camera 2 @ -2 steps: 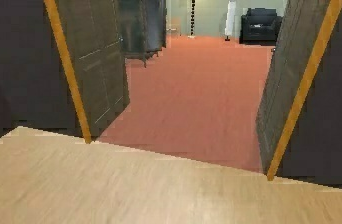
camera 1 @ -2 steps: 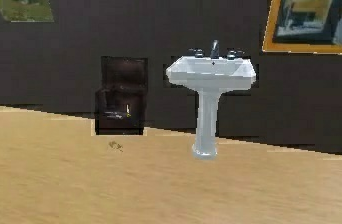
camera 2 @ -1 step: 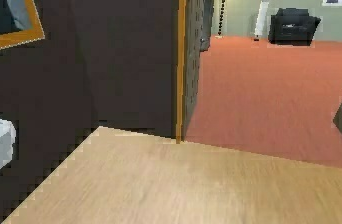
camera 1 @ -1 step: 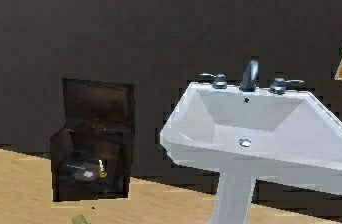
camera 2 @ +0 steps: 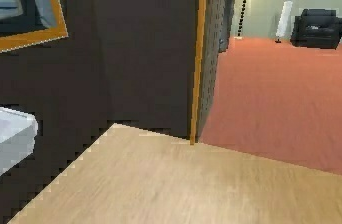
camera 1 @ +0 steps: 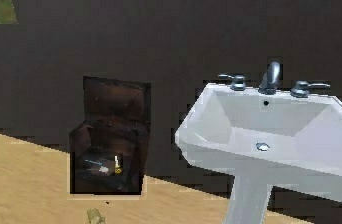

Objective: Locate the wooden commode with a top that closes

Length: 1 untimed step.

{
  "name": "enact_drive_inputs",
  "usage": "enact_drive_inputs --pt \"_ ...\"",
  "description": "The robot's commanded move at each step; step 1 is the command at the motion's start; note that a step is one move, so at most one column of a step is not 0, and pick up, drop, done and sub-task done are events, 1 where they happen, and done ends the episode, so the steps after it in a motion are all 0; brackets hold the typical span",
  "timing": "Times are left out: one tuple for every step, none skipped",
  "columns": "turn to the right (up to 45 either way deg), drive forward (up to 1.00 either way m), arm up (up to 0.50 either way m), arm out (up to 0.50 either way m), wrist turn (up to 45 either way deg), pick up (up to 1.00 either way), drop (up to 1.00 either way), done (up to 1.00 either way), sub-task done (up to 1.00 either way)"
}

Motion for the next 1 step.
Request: enact_drive_inputs --pt "0.0 0.05 0.0 0.0 0.0 0.0 0.0 0.0 0.0"
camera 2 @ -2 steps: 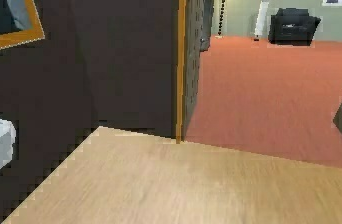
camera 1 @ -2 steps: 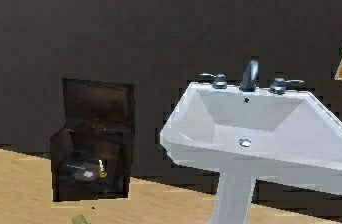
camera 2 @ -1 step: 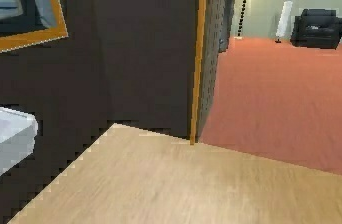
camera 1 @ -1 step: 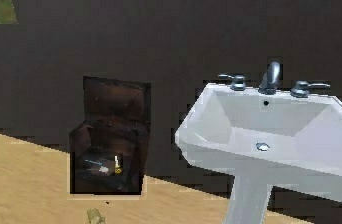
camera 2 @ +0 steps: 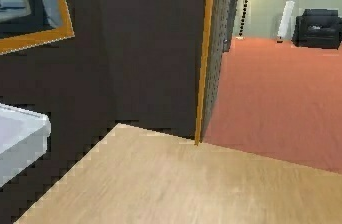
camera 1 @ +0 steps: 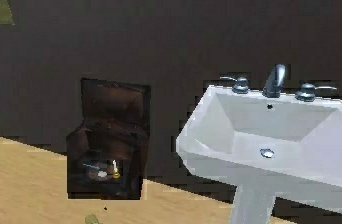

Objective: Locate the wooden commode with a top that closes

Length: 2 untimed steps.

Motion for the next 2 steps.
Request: enact_drive_inputs --pt "-21.0 0.0 0.0 0.0 0.0 0.0 0.0 0.0 0.0" --pt "0.0 0.0 0.0 0.0 0.0 0.0 0.0 1.0 0.0"
